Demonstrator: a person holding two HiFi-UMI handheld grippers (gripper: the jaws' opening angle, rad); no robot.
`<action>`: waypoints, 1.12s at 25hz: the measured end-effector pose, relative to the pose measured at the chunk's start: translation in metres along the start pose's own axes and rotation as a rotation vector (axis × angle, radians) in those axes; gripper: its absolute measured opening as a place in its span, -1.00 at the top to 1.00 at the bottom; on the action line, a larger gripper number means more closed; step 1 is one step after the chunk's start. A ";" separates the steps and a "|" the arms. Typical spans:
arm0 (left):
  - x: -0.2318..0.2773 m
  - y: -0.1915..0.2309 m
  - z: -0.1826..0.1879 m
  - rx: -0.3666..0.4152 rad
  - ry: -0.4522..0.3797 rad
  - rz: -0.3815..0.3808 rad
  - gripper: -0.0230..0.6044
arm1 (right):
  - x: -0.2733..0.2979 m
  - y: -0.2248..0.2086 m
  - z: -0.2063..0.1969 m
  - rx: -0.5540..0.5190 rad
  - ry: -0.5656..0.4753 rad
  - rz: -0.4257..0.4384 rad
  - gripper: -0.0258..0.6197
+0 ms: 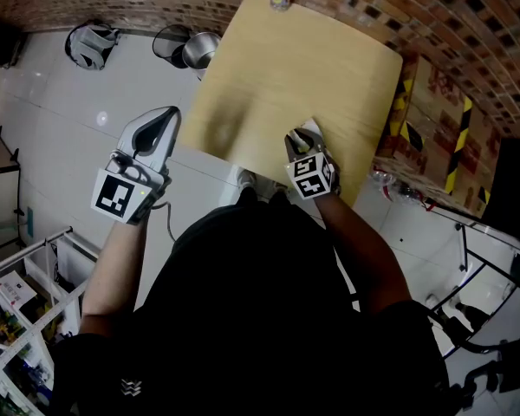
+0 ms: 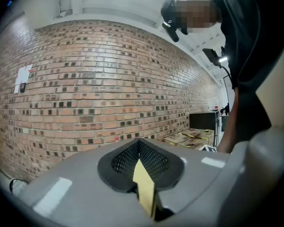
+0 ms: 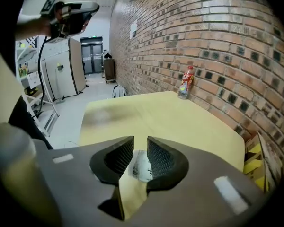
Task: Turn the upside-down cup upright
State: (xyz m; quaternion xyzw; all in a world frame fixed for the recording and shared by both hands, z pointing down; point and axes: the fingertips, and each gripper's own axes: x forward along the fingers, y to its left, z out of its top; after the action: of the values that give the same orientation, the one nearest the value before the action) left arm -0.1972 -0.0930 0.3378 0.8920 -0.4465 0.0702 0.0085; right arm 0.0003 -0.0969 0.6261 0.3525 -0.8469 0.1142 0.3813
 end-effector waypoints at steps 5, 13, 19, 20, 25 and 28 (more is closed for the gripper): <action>0.008 0.000 0.001 -0.004 -0.004 -0.014 0.93 | -0.018 -0.056 0.000 0.190 -0.068 -0.095 0.52; 0.024 -0.007 0.003 -0.004 -0.005 -0.045 0.93 | 0.003 -0.077 -0.027 0.477 0.028 0.140 0.47; 0.019 0.001 0.002 -0.009 0.005 -0.023 0.93 | 0.004 -0.070 -0.014 0.381 0.016 0.128 0.87; 0.019 0.001 0.001 -0.011 0.006 -0.022 0.93 | 0.004 -0.069 -0.013 0.365 0.016 0.124 0.87; 0.023 -0.002 -0.002 -0.016 0.001 -0.033 0.93 | -0.005 -0.064 -0.007 0.239 0.023 0.077 0.87; 0.027 -0.004 -0.002 -0.020 -0.006 -0.046 0.93 | -0.012 -0.061 -0.002 0.149 0.026 0.050 0.87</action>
State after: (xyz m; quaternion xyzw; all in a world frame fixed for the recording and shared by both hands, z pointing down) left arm -0.1784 -0.1117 0.3440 0.9021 -0.4265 0.0629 0.0177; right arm 0.0489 -0.1344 0.6141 0.3571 -0.8396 0.1911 0.3620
